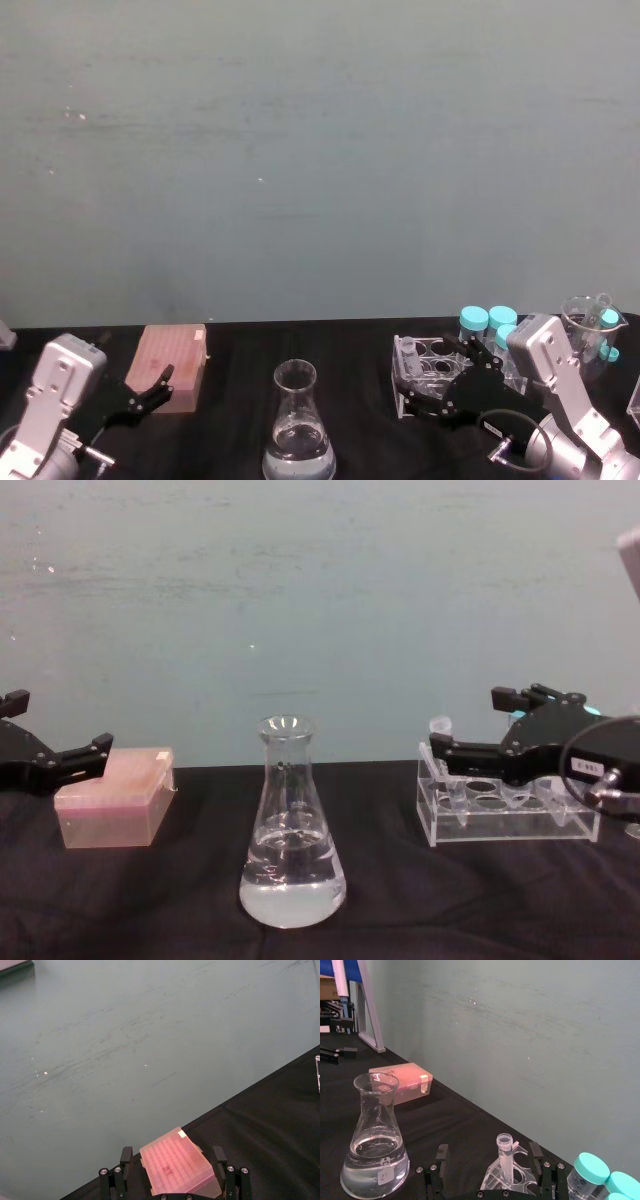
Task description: Pour the liquid from the test tube into the beaker using one hand.
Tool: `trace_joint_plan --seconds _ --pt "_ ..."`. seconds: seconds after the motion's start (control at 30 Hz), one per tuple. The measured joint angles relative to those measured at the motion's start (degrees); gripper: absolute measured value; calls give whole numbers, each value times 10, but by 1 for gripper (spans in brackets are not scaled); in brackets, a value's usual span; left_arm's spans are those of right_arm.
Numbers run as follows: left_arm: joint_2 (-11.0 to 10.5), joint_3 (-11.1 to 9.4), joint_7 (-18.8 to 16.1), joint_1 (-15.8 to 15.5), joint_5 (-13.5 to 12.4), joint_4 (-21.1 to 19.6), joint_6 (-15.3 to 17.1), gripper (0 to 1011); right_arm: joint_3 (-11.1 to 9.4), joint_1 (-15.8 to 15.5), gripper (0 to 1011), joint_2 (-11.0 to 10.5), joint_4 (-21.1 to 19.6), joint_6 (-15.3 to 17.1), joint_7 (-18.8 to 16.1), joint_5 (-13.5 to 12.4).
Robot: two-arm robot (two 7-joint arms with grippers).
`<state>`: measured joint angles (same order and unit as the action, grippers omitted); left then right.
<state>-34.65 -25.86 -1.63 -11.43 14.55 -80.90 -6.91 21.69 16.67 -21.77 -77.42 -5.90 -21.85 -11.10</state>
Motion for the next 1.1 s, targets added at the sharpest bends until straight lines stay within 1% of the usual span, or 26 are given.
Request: trace_joint_plan --seconds 0.37,0.43,0.9,1.1 --pt "0 0 0 0 0 0 0 1000 -1 7 1000 13 10 6 -7 18" --pt "0 0 0 0 0 0 0 1000 -1 12 1000 19 16 9 -7 22" --pt "0 0 0 0 0 0 0 1000 -3 35 1000 41 47 22 -11 25" --pt "0 0 0 0 0 0 0 1000 -4 42 1000 46 58 25 -11 25"
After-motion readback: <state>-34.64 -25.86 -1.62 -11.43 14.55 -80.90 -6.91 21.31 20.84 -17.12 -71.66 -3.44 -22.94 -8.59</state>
